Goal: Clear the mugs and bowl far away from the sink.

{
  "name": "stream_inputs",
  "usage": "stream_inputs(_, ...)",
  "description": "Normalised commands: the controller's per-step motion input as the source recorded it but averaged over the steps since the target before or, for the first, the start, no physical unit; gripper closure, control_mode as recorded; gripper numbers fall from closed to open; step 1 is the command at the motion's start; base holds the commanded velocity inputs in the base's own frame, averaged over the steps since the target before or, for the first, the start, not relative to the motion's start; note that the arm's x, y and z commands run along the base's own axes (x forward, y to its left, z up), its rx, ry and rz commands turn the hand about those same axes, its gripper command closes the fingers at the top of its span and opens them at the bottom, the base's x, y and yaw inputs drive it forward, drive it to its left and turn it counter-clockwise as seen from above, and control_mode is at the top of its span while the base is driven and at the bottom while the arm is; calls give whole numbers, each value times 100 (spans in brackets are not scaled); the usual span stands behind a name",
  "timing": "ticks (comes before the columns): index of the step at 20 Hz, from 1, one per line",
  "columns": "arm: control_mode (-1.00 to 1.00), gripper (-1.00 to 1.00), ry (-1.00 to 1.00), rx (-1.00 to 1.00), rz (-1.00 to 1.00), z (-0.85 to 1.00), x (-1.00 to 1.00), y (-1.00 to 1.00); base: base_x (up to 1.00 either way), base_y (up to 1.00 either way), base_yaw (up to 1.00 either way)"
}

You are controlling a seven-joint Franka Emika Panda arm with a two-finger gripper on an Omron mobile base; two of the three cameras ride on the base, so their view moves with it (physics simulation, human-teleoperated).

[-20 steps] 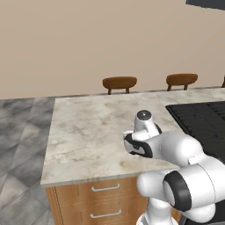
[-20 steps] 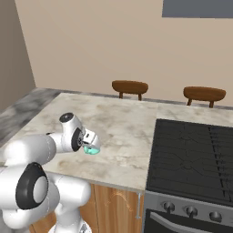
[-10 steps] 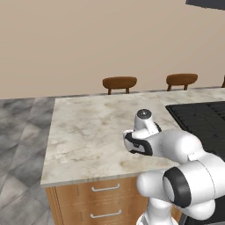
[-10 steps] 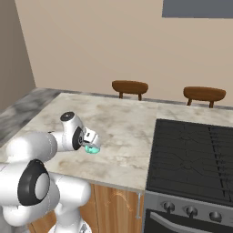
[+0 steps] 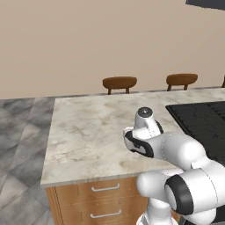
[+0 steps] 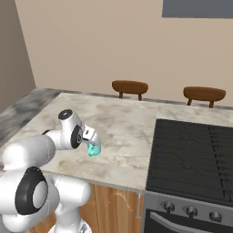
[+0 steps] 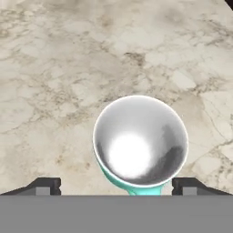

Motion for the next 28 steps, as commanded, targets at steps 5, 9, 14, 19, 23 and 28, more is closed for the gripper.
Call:
stream_inputs(5,-100,-100,-23,0,2,8,-25,-12,0,0,0)
stream_inputs(9,-100,-100,-31,3,-8,51,-83,-39,0,0,0)
stream_inputs(14,-100,-100,-31,3,-35,88,-63,-24,0,0,0)
stream_inputs(19,-100,-100,-21,0,-34,74,-10,1,0,0,0)
stream_inputs(23,-100,-100,-6,0,-3,12,-1,0,0,0,0)
stream_inputs(28,-100,-100,10,2,-8,42,14,0,0,0,0)
